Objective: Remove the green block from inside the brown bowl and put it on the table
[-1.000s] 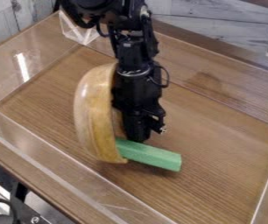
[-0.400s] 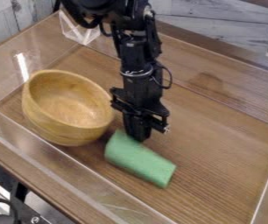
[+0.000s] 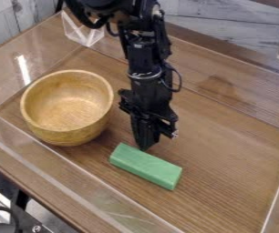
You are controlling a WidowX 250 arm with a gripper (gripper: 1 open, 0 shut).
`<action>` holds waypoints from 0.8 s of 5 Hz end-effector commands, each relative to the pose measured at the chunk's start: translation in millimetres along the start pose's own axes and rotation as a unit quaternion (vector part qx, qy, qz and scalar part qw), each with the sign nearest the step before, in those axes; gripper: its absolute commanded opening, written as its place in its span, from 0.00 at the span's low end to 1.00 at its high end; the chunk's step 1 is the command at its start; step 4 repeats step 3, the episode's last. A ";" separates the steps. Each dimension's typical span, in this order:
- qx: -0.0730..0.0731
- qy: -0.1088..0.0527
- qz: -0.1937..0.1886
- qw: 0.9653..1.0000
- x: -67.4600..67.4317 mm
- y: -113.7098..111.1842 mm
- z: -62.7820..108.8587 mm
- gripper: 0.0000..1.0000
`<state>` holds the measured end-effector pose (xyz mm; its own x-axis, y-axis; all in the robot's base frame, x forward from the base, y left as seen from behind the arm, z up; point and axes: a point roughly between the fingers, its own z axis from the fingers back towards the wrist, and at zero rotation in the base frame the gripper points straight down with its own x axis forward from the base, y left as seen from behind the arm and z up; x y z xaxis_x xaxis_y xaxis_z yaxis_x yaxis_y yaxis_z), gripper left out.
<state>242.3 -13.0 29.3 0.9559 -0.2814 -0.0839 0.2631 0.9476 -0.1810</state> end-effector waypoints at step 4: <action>0.015 -0.031 -0.032 0.999 1.4 -14.0 15.4 0.00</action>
